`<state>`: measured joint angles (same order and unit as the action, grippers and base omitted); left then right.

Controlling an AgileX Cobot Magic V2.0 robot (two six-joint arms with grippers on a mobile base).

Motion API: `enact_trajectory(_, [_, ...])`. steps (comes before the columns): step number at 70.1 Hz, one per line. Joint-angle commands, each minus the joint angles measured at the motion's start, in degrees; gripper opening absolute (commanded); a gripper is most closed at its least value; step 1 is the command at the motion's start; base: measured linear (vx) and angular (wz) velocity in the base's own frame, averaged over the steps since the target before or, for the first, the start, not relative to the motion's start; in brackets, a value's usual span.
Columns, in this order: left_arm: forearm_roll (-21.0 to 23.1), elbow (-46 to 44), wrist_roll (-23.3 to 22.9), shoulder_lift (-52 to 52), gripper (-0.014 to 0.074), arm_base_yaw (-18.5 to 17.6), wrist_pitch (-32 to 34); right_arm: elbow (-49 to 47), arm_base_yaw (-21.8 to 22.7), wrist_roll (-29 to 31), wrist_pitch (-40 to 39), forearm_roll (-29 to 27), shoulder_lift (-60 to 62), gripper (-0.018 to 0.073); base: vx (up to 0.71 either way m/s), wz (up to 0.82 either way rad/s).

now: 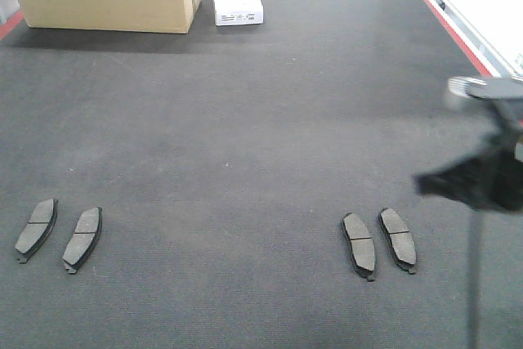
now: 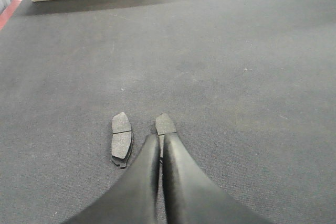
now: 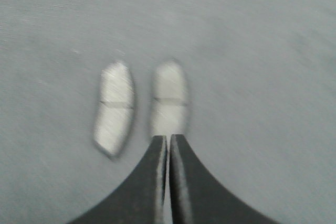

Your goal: Move and align brake pads A on conveyor

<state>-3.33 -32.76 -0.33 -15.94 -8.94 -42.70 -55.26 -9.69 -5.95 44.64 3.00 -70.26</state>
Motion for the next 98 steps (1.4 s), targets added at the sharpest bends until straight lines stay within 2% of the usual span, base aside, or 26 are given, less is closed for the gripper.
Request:
enact_trajectory(1, [0.03,-1.18,-0.05,-0.52,-0.0006,-0.19,4.39,2.98,2.45,0.43,-3.14,1.99,7.54,-0.0011,0.00,0.00])
enact_trajectory(15, [0.03,-1.18,-0.05,-0.52,-0.0006,-0.19,4.39,10.48,6.28,0.51,-3.19,2.21,21.79,-0.0008,0.00,0.00])
enact_trajectory(33, [0.03,-1.18,-0.05,-0.52,-0.0006,-0.19,4.39,13.79,6.36,0.24,-2.80,2.40,32.59,-0.0008,0.00,0.00])
enact_trajectory(98, [0.03,-1.18,-0.05,-0.52,-0.0006,-0.19,4.39,13.79,6.36,0.24,-1.85,2.50,34.52,-0.0008,0.00,0.00])
